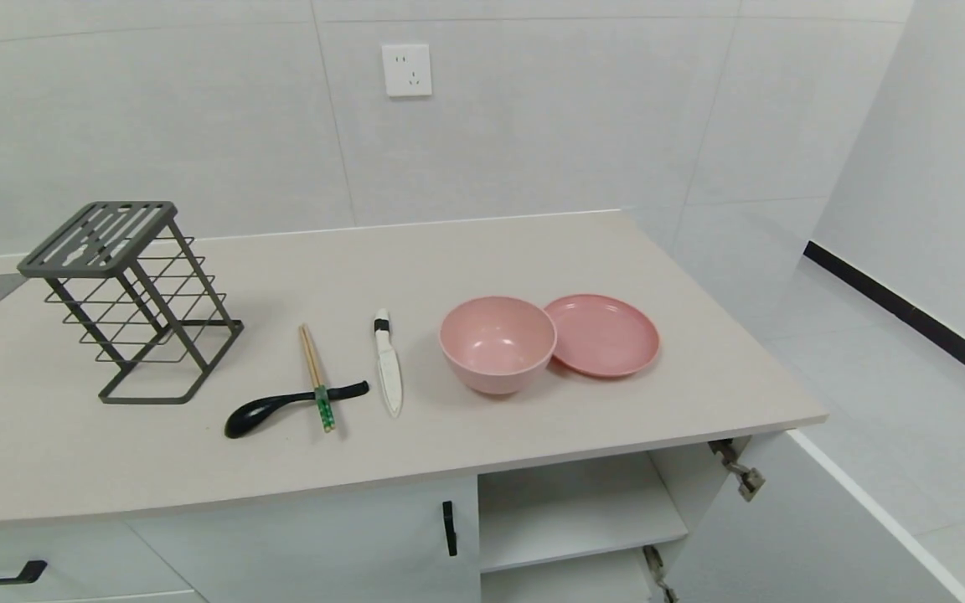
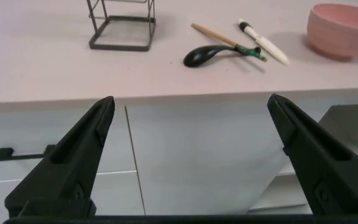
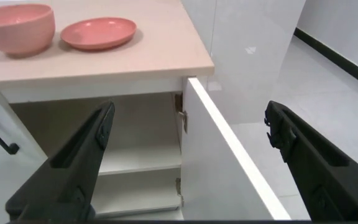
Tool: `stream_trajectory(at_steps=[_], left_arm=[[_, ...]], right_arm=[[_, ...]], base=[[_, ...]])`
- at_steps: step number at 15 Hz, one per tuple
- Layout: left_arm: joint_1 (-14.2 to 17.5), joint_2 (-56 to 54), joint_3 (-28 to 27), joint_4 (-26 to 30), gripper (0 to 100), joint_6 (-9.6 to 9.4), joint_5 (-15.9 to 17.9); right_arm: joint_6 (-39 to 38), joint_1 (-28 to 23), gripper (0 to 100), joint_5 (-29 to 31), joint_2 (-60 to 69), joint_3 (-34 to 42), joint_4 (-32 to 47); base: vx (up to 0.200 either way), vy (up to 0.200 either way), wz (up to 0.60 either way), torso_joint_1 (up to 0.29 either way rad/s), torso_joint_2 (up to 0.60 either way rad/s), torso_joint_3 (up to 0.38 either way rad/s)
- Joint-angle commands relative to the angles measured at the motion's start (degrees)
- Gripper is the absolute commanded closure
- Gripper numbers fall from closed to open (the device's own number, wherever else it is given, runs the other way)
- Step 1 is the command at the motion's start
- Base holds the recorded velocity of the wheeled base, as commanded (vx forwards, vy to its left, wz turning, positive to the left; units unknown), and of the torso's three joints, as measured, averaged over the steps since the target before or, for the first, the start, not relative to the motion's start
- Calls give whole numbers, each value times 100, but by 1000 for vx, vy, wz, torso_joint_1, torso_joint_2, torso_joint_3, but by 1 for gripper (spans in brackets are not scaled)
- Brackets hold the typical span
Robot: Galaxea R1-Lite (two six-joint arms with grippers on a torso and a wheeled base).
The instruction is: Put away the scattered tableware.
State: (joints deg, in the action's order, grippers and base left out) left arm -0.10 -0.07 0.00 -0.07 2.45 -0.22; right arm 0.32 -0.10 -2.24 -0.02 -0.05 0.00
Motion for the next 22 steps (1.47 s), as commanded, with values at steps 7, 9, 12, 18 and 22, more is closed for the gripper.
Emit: stream_trajectory(at_steps=[7,9,12,18,22], left_arm=[[1,7,0,-1,0,1,-4],[1,7,0,-1,0,1,-4],[1,7,0,-1,0,1,-4],[1,7,0,-1,0,-8,4],[1,7,0,-1,0,1,-4]], right_arm=[[3,1,0,-4,2,-4,0],[3,1,0,-4,2,-4,0],[12,1,0,-4,2,-4,0],[12,1,0,-13,2,5,-9],[74,1,0,-180,2,5,-545]], base=[[57,0,0,302,-583,-278],[100,0,0,95,-273,-97],[0,0,0,32,6,-14],[0,0,0,0,0,0],[0,0,0,0,0,0]])
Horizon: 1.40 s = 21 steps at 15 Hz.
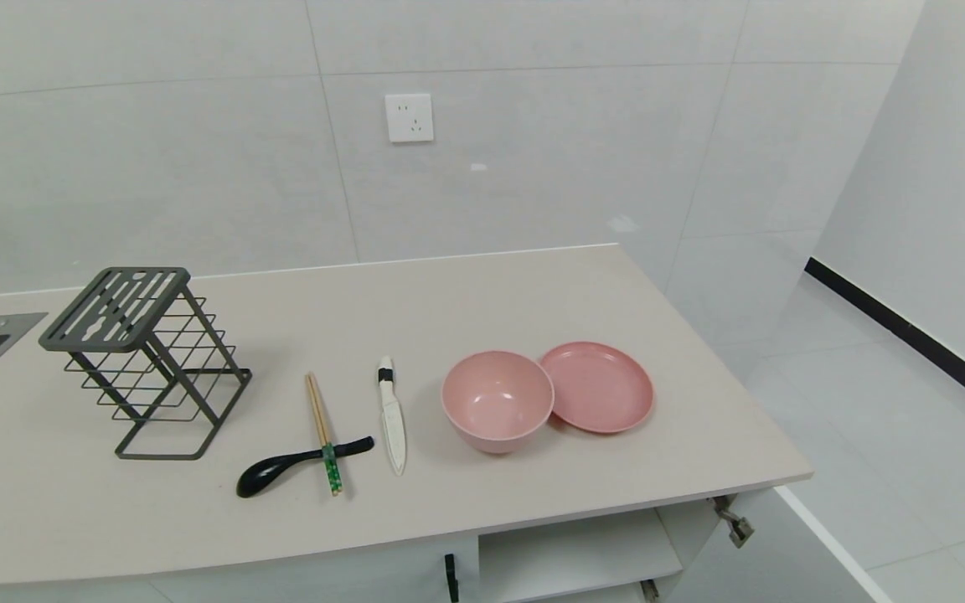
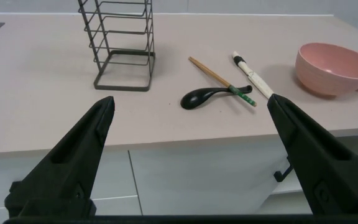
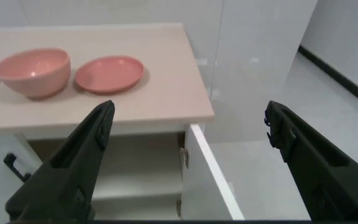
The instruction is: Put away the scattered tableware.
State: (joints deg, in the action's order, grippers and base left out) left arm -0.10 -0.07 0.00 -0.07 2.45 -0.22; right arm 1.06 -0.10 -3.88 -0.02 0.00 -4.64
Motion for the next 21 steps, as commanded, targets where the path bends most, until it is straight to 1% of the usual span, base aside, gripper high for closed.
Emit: stream_trajectory(at_steps=[1,2,3,4,5,6,7,8,10,12,13,14,16,18,21], left_arm=[[1,7,0,-1,0,-17,-4],[1,7,0,-1,0,-87,22],[1,7,0,7,0,-157,48],[1,7,0,7,0,-192,57],[1,7,0,7,0,-175,57],[1,7,0,7,0,-175,57],[1,7,0,7,0,-184,57],[1,7,0,7,0,-175,57],[1,7,0,7,0,-175,57],[1,7,0,7,0,-175,57],[1,7,0,7,0,-175,57],[1,7,0,7,0,-175,57],[1,7,0,7,0,-175,57],[1,7,0,7,0,-175,57],[1,7,0,7,0,-175,57]], right_arm=[[8,1,0,-43,2,0,-467],[87,1,0,-395,2,0,-757],[131,1,0,-720,2,0,-722],[131,1,0,-1106,2,-53,-450],[131,1,0,-1397,2,-193,69],[131,1,0,-1678,2,-448,746],[131,10,0,-1818,-24,-615,1106],[131,19,0,-1968,-419,-729,1150],[140,62,0,-2108,-1149,-853,1001],[140,247,0,-2135,-2098,-923,552],[140,247,0,-2135,-2098,-923,552],[140,326,0,-2108,-2951,-993,25],[140,309,0,-2082,-3636,-1046,-529],[149,300,0,-2082,-4067,-1195,-713],[166,309,0,-1994,-4436,-1494,-713]], base=[[0,0,0,0,0,0],[0,0,0,0,0,0],[0,0,0,0,0,0],[0,0,0,0,0,0],[0,0,0,0,0,0],[0,0,0,0,0,0],[0,0,0,0,0,0],[0,0,0,0,0,0],[0,0,0,0,0,0],[0,0,0,0,0,0],[0,0,0,0,0,0],[0,0,0,0,0,0],[0,0,0,0,0,0],[0,0,0,0,0,0],[0,0,0,0,0,0]])
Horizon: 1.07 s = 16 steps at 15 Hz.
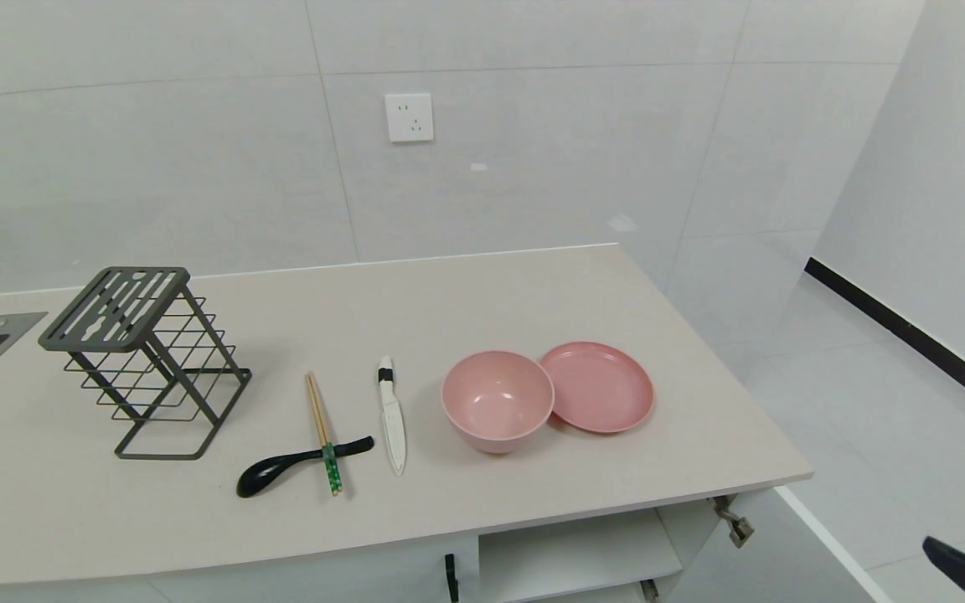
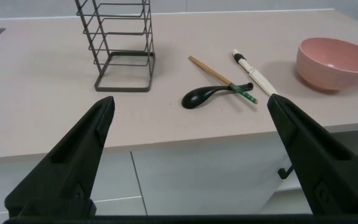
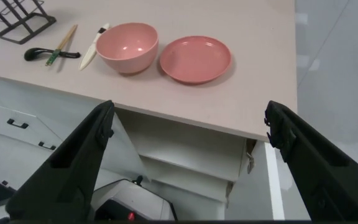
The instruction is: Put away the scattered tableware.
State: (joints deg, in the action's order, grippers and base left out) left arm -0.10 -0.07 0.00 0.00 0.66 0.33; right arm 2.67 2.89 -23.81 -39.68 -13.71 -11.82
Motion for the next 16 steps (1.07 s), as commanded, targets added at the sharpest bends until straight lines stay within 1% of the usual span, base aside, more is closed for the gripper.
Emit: stream_trajectory(at_steps=[1,5,9,11,14,15,16], left_arm=[[1,7,0,0,0,4,2],[1,7,0,0,0,4,2],[1,7,0,0,0,4,2],[1,7,0,0,0,4,2],[1,7,0,0,0,4,2],[1,7,0,0,0,4,2],[1,7,0,0,0,4,2]], right_arm=[[5,27,0,131,-796,-351,5],[5,36,0,140,-1490,-395,-13],[14,177,0,140,-2184,-369,-602],[14,230,0,140,-2369,-360,-716],[23,511,0,148,-2993,-325,-1147],[23,678,0,289,-3336,-325,-1481],[14,739,0,377,-3494,-325,-1656]], base=[[0,0,0,0,0,0],[0,0,0,0,0,0],[0,0,0,0,0,0],[0,0,0,0,0,0],[0,0,0,0,0,0],[0,0,0,0,0,0],[0,0,0,0,0,0]])
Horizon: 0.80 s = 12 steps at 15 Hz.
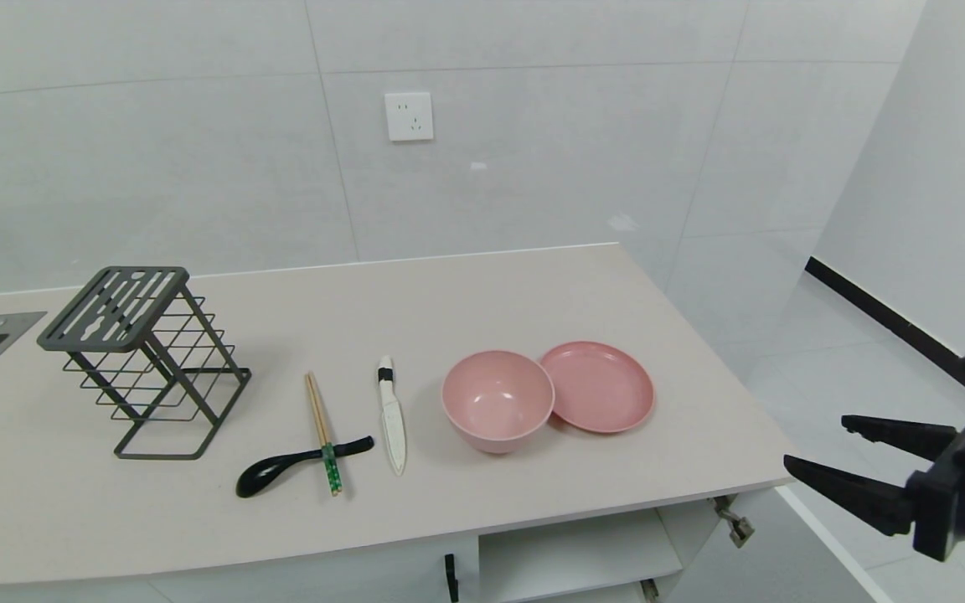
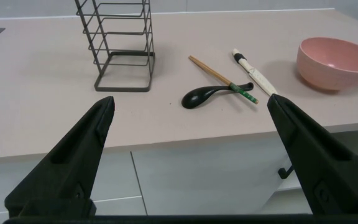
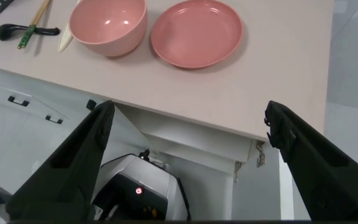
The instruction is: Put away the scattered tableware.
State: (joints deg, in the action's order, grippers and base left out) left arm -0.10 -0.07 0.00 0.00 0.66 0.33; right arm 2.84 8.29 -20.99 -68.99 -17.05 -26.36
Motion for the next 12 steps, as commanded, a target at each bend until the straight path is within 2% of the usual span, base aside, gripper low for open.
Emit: stream_trajectory(at_steps=[1,6,8,12], left_arm=[[1,7,0,0,0,4,-7],[1,7,0,0,0,4,2],[1,7,0,0,0,4,2],[1,7,0,0,0,4,2]], right_arm=[[-3,278,0,157,-783,27,-441],[-3,366,0,183,-1451,53,-924],[-29,472,0,377,-1741,62,-994],[-47,577,0,825,-2514,53,-1733]], base=[[0,0,0,0,0,0],[0,0,0,0,0,0],[0,0,0,0,0,0],[0,0,0,0,0,0]])
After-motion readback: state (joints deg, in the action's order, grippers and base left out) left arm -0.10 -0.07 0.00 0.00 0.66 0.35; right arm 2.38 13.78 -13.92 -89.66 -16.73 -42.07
